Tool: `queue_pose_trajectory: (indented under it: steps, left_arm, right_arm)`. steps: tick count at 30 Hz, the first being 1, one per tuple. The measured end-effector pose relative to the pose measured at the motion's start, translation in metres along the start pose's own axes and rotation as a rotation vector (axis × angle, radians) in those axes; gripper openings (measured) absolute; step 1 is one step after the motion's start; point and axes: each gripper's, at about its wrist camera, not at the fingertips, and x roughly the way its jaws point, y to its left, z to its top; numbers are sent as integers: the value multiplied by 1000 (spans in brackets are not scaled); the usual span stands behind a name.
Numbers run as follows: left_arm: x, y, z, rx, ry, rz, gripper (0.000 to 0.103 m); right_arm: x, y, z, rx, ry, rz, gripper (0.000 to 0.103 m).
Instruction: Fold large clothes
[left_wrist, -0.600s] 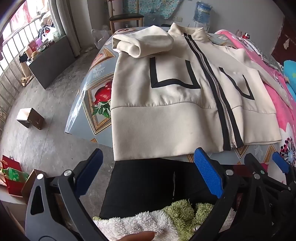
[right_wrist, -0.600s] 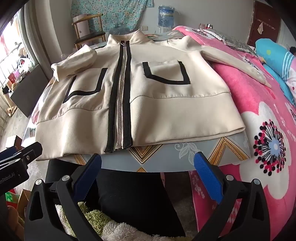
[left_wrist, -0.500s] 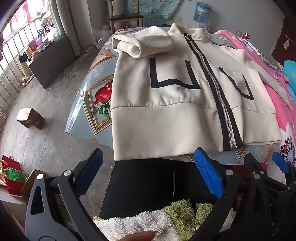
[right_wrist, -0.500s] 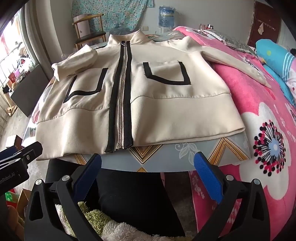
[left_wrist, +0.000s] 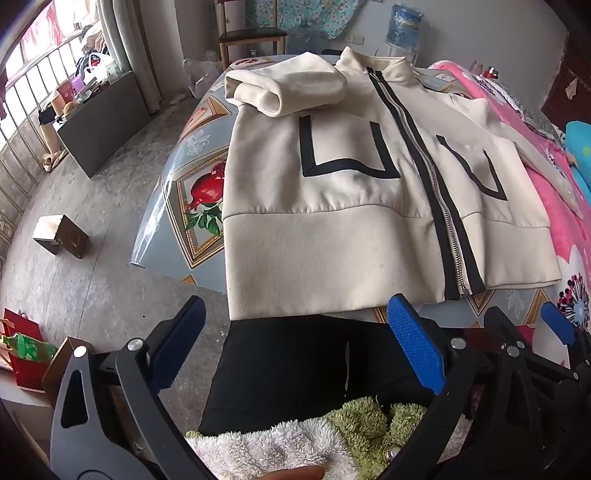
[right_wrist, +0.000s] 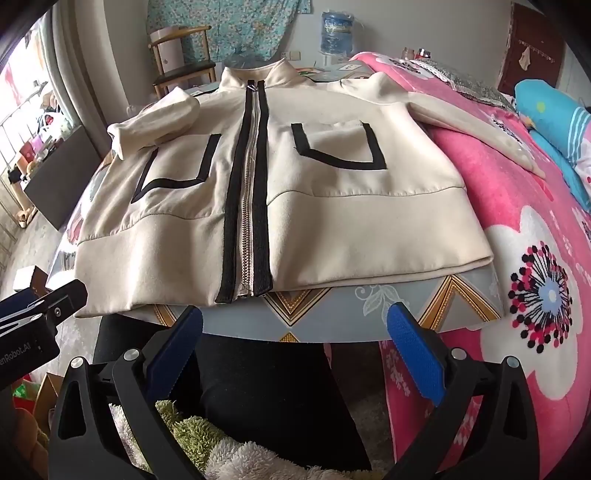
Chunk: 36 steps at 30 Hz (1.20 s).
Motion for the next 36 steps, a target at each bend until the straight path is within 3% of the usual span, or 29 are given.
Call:
queue_pose_trajectory:
  steps: [36]
  left_arm:
    - [-6, 1, 1, 1, -9, 7, 95]
  right_arm:
    - [-4, -1, 0, 4, -16, -6, 98]
